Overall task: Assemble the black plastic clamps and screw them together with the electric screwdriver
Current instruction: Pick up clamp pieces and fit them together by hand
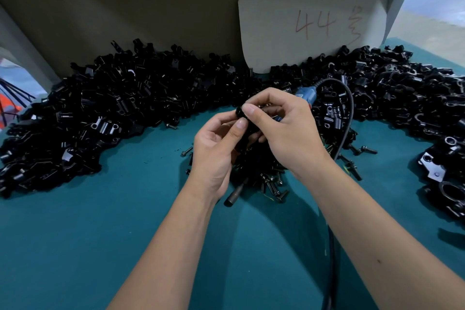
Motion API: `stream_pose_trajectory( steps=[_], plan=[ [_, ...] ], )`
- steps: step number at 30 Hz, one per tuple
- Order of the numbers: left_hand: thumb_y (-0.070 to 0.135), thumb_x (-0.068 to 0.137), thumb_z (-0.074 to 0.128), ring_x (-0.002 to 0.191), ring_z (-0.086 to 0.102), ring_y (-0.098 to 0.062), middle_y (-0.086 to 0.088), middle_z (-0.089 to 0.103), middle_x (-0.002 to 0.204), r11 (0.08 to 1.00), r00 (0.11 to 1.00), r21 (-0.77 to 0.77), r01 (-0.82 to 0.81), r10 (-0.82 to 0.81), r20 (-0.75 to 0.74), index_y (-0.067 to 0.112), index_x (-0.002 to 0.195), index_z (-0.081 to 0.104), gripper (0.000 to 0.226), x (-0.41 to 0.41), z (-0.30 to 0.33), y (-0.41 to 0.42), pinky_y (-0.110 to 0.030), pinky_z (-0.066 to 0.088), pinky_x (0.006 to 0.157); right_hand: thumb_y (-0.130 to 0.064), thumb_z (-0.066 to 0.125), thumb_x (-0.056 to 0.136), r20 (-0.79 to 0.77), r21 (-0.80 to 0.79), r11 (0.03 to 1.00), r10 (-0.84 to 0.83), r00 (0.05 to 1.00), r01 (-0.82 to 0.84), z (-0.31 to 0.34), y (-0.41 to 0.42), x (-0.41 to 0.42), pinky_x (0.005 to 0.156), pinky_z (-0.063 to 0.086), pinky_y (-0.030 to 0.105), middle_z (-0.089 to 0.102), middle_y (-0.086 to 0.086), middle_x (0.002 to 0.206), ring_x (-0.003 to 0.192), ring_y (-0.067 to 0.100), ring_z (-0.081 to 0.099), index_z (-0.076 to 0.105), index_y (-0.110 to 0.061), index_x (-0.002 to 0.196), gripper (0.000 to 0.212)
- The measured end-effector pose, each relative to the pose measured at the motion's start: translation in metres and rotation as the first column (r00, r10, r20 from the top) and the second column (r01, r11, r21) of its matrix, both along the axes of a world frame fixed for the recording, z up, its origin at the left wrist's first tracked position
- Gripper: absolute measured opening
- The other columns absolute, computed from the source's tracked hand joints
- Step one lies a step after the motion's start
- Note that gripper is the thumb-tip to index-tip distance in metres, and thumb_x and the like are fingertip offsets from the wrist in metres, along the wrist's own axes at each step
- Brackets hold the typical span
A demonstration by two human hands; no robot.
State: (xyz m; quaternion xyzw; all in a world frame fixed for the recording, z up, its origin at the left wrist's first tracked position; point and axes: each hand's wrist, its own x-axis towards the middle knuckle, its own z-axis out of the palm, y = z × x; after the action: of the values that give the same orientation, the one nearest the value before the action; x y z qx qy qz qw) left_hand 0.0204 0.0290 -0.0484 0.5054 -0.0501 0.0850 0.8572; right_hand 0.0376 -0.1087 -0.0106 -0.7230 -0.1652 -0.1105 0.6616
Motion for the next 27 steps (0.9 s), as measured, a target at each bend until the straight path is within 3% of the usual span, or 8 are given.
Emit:
stream_pose_trajectory(
  steps=[4,8,12,16,20,27],
  plan=[
    [0.019,0.084,0.080,0.089,0.074,-0.020,-0.008,0.076,0.097,0.991,0.998,0.135,-0.019,0.011,0.062,0.013,0.105,0.077,0.022,-0.002,0.000,-0.004,-0.028,0.059,0.079,-0.024,0.080,0.092,0.027,-0.010,0.990,-0.139,0.990,0.139,-0.004,0.002,-0.001,0.068,0.061,0.051,0.067,0.016,0.083,0.083,0.033,0.067,0.062,-0.001,0.079,0.033],
    [0.016,0.081,0.081,0.088,0.075,-0.016,-0.003,0.078,0.095,0.989,0.997,0.145,-0.026,0.016,0.071,0.016,0.101,0.079,0.020,-0.004,0.002,-0.004,-0.024,0.059,0.077,-0.033,0.078,0.093,0.220,-0.186,0.951,-0.205,0.954,0.248,-0.001,-0.001,-0.002,0.074,0.050,0.043,0.062,0.005,0.072,0.075,0.021,0.059,0.057,-0.006,0.073,0.039],
    [0.010,0.080,0.079,0.091,0.076,-0.020,-0.010,0.079,0.098,0.995,0.998,0.092,-0.038,0.034,0.047,0.009,0.103,0.078,0.023,-0.004,0.000,-0.003,-0.025,0.060,0.079,-0.030,0.069,0.099,0.349,-0.376,0.910,-0.032,0.937,0.172,0.003,-0.012,0.004,0.076,0.050,0.043,0.064,0.000,0.078,0.079,0.019,0.060,0.065,-0.010,0.084,0.025],
    [0.010,0.079,0.078,0.100,0.076,-0.030,-0.020,0.076,0.111,0.994,0.994,-0.025,-0.106,0.105,-0.026,0.000,0.112,0.073,0.035,-0.001,0.002,0.001,-0.035,0.061,0.086,-0.013,0.066,0.101,0.309,-0.405,0.914,0.105,0.945,0.031,0.002,-0.024,0.009,0.088,0.055,0.033,0.073,-0.001,0.100,0.094,0.011,0.068,0.077,-0.012,0.110,0.014],
    [0.007,0.076,0.079,0.095,0.075,-0.030,-0.019,0.076,0.109,0.999,0.999,-0.008,-0.046,0.046,-0.013,0.010,0.097,0.082,0.022,-0.003,0.003,0.000,-0.034,0.062,0.083,-0.007,0.070,0.097,0.349,-0.433,0.899,0.093,0.933,0.072,0.004,-0.026,0.010,0.086,0.052,0.035,0.070,0.000,0.095,0.093,0.014,0.065,0.076,-0.009,0.100,0.006],
    [0.003,0.073,0.079,0.094,0.076,-0.030,-0.022,0.076,0.109,0.998,0.998,-0.021,-0.054,0.053,-0.042,-0.002,0.108,0.072,0.036,-0.003,0.005,-0.001,-0.034,0.062,0.083,-0.022,0.055,0.106,0.305,-0.616,0.785,0.156,0.939,0.070,0.008,-0.025,0.008,0.082,0.051,0.041,0.053,-0.005,0.105,0.094,0.017,0.057,0.057,-0.022,0.108,0.003]
  ],
)
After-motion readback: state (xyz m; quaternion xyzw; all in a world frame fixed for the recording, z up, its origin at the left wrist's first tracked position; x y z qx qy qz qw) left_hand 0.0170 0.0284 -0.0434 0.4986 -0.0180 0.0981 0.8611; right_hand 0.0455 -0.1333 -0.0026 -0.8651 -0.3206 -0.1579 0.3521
